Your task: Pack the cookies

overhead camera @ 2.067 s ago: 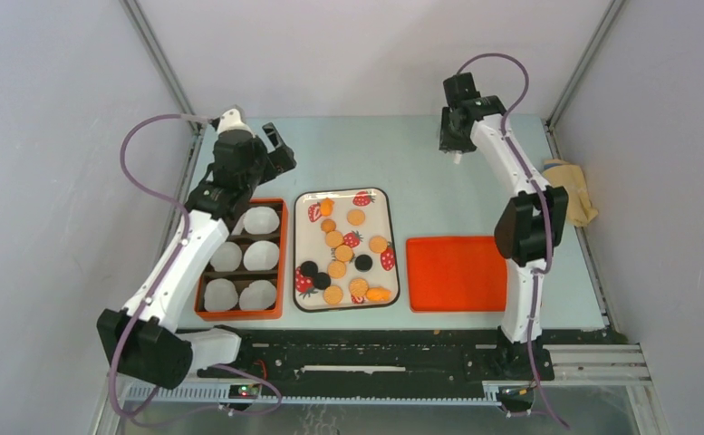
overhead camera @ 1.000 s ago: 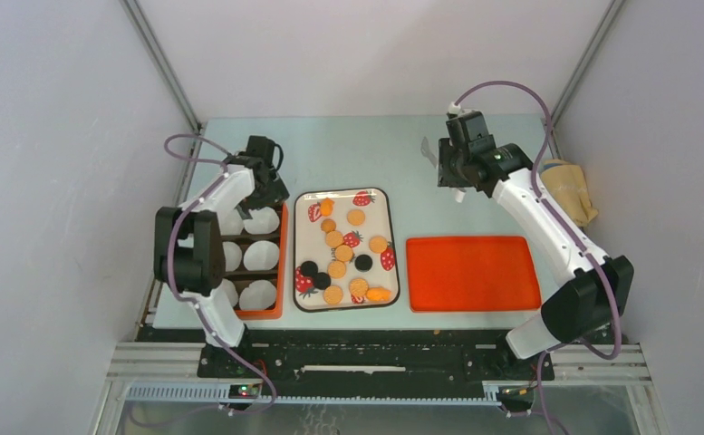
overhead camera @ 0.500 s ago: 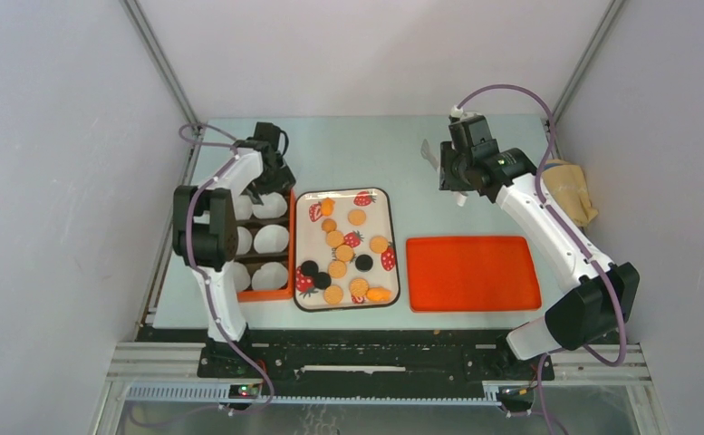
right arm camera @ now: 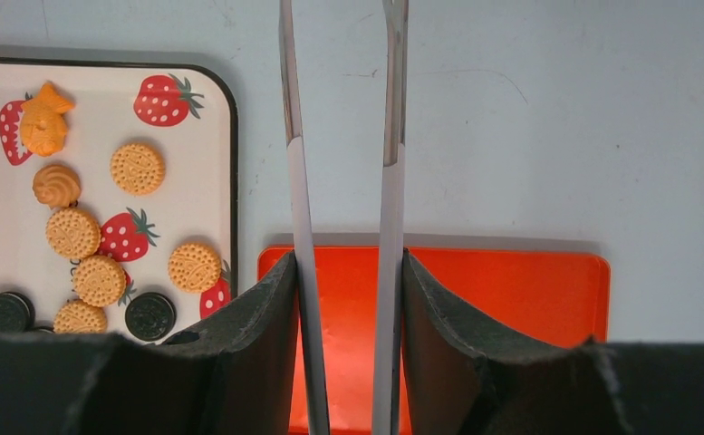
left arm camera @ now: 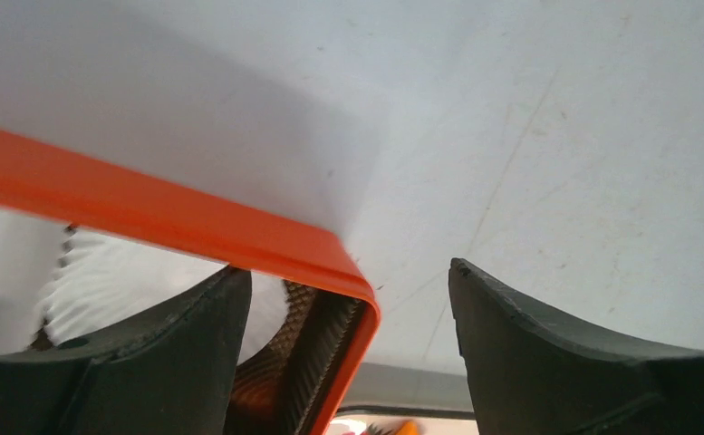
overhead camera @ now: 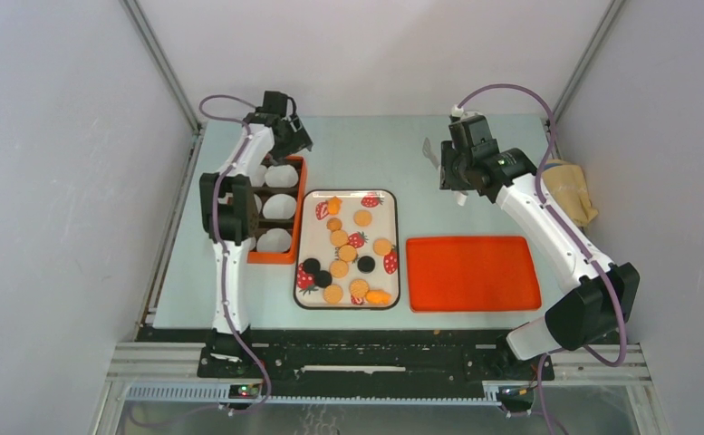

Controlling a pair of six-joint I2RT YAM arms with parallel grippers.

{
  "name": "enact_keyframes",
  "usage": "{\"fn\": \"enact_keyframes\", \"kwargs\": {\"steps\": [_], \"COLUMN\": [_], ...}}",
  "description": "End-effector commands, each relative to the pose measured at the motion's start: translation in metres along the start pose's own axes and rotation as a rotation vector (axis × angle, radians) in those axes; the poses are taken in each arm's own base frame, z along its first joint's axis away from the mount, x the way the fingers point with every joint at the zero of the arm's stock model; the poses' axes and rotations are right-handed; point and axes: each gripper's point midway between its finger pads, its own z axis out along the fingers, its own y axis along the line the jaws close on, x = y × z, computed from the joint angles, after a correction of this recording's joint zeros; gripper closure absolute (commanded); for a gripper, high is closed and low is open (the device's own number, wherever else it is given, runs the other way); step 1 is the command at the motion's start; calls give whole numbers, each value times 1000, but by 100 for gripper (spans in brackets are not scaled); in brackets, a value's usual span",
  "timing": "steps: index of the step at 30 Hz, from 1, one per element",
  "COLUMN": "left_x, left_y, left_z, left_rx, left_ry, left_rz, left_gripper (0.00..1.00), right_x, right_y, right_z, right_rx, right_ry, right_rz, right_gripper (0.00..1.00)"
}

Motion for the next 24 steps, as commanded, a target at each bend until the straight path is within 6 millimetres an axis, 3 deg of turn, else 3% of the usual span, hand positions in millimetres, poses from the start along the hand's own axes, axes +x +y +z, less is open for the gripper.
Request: {"fn": "enact_keyframes", "kwargs": {"steps": [1, 5, 8, 12, 13, 15, 18, 21, 24], "left_x": [-11, -8, -13, -22, -30, -32, -35, -20, 11], "left_y": [-52, -96, -104, -93, -92, -80, -71, -63, -53], "left_z": [5, -1, -22, -68, -93, -115, -171, -207, -224], "left_rx": [238, 479, 475, 404, 402, 361, 353, 357, 345], "left_ry": [19, 50, -13, -146, -190, -238, -330, -361, -355], "left_rz": [30, 71, 143, 144, 130, 107, 93, 87, 76], "left_gripper": [16, 16, 16, 15, 15, 15, 14, 14, 14], "right_x": [-25, -19, -15, 3, 10, 25, 49, 75, 101], "right_y": [4, 12, 25, 53, 60, 75, 95, 110, 116], "right_z": [-13, -15, -22, -38, -41, -49, -60, -65, -62], "right_rx": [-14, -28, -50, -112, -128, -165, -213, -241, -236], "right_ry": [-102, -102, -125, -127, -119, -103, -79, -50, -13], "right_rz": [8, -17, -54, -128, -148, -194, -258, -310, -351], "right_gripper": [64, 65, 65, 65, 65, 65, 65, 64, 64]}}
